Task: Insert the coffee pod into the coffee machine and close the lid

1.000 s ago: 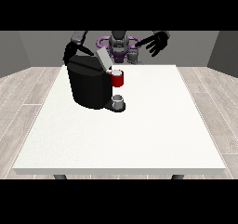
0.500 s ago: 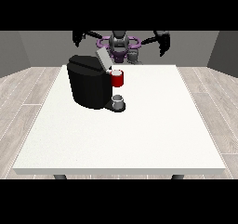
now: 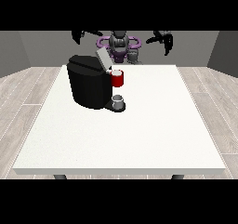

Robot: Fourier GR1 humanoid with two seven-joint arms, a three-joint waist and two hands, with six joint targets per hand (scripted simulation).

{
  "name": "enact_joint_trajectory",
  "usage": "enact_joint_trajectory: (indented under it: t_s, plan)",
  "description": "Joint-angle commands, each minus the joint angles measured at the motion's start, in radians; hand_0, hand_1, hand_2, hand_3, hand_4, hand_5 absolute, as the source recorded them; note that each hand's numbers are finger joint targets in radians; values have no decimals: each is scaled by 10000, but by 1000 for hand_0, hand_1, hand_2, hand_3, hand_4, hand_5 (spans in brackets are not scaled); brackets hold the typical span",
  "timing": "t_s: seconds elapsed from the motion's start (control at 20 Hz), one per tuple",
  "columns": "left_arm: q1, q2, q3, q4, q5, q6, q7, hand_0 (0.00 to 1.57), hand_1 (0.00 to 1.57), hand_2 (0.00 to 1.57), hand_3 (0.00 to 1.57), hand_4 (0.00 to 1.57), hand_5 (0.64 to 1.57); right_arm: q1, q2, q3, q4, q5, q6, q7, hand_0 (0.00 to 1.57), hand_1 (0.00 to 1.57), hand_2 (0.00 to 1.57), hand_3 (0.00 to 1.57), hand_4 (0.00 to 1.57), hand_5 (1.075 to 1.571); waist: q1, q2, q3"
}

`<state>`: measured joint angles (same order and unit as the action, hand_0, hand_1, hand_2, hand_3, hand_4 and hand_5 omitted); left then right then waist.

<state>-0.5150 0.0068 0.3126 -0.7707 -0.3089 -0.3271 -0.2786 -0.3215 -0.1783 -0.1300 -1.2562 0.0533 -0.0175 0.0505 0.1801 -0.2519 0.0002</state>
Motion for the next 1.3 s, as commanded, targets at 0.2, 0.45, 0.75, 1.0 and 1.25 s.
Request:
enact_joint_trajectory:
  t_s: [0.2, 0.45, 0.75, 1.0, 1.25]
  plan:
    - [870, -64, -1373, -1566, 977, -6, 456, 0, 0, 0, 0, 366, 1571, -934, 85, -974, 1374, -913, -76, 170, 0, 0, 0, 0, 186, 1571, 875, 543, 5]
    - [877, 174, -1051, -3049, 1389, -300, 1556, 0, 0, 0, 0, 356, 1571, -1473, -85, -1024, 1660, -1151, 106, 340, 0, 0, 0, 0, 168, 1571, 575, 1159, 2]
    - [1745, -60, -1786, -4535, 1585, 507, 1662, 0, 0, 0, 0, 301, 1571, -2038, -10, -590, 2159, -889, 216, -13, 0, 0, 0, 0, 0, 1571, 430, 1779, 1]
    - [2270, 378, -1460, -5247, 1815, 328, 1631, 0, 0, 0, 0, 338, 1571, -2857, -6, -273, 2103, -1109, 630, 716, 0, 0, 0, 0, 0, 1571, -90, 2110, -2]
    - [2524, 358, -1650, -5867, 1765, 715, 1632, 0, 0, 0, 0, 362, 1571, -3243, 323, 6, 2391, -743, 236, 205, 0, 0, 0, 0, 0, 1571, -185, 2553, -1]
